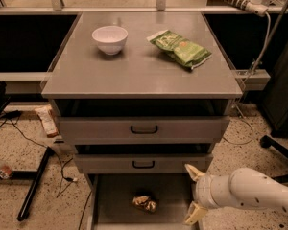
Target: Pick orange can from bottom drawer and place on counter
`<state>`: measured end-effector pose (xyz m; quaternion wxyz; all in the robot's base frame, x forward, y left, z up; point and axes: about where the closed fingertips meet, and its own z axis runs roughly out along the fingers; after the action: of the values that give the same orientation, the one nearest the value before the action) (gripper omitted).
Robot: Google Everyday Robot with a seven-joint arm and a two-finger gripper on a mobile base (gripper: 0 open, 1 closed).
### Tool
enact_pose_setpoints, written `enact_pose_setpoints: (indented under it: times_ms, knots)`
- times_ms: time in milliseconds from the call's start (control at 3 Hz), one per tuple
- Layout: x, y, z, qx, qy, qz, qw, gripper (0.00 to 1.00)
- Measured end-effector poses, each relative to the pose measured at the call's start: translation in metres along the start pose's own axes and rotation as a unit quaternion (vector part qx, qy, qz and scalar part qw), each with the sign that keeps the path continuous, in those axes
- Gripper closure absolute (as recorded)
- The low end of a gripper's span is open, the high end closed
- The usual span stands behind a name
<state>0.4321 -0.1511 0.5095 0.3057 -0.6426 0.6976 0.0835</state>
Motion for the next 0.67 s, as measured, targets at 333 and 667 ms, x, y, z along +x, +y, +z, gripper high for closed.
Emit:
enact_pose_setpoints:
  times_ms: [333, 667]
  knots:
    - [0.0289, 0.0070, 0.0378, -0.016, -0.029, 0.020, 0.9992, 0.00]
    - [0.0281, 0.0066, 0.0367, -0.016, -0.028, 0.019, 0.9993, 0.00]
